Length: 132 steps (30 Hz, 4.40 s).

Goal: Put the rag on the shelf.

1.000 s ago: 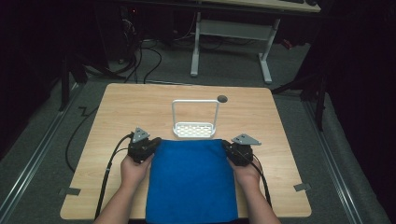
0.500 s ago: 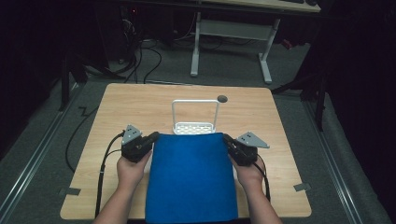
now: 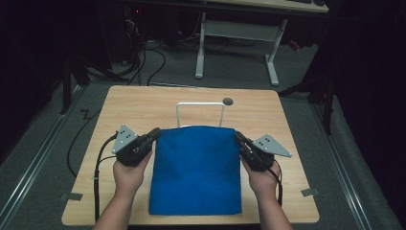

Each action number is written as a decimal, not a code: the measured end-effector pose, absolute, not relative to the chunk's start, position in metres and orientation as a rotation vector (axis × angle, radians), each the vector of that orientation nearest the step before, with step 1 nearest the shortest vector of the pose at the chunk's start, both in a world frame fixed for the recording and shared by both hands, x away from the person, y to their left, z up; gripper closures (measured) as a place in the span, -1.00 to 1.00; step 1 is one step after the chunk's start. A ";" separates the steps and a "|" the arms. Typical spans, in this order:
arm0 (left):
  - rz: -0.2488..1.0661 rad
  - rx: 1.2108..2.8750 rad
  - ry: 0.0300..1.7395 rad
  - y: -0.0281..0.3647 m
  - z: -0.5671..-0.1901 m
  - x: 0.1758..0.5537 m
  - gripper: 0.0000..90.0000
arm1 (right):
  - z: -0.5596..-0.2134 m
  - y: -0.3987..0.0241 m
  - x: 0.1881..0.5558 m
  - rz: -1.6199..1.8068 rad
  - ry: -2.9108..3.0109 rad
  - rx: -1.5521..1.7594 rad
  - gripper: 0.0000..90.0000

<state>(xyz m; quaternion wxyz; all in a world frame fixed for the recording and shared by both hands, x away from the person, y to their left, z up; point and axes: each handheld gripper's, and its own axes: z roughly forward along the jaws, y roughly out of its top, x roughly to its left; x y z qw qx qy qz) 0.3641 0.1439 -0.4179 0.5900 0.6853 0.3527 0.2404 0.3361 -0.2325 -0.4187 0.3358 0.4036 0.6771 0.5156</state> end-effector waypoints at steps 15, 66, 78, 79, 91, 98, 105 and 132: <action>0.625 1.475 0.703 0.150 -0.377 0.332 0.96 | -0.375 -0.238 0.306 1.458 1.632 0.938 0.95; 0.834 1.591 0.876 0.132 -0.324 0.479 0.97 | -0.311 -0.242 0.435 1.347 1.584 1.032 0.96; 0.879 1.625 0.892 0.126 -0.315 0.517 0.97 | -0.312 -0.238 0.483 1.270 1.614 1.050 0.96; 0.874 1.629 0.897 0.125 -0.315 0.522 0.97 | -0.312 -0.238 0.486 1.260 1.618 1.053 0.96; 0.800 1.728 1.011 0.114 -0.351 0.558 0.97 | -0.330 -0.242 0.520 1.242 1.670 1.129 0.96; 0.695 1.791 1.039 0.113 -0.395 0.555 0.97 | -0.368 -0.244 0.525 1.170 1.750 1.178 0.96; 0.642 1.835 1.028 0.111 -0.419 0.546 0.96 | -0.395 -0.245 0.516 1.167 1.786 1.215 0.96; 0.416 1.842 1.077 0.113 -0.485 0.516 0.96 | -0.459 -0.235 0.485 1.139 1.915 1.255 0.96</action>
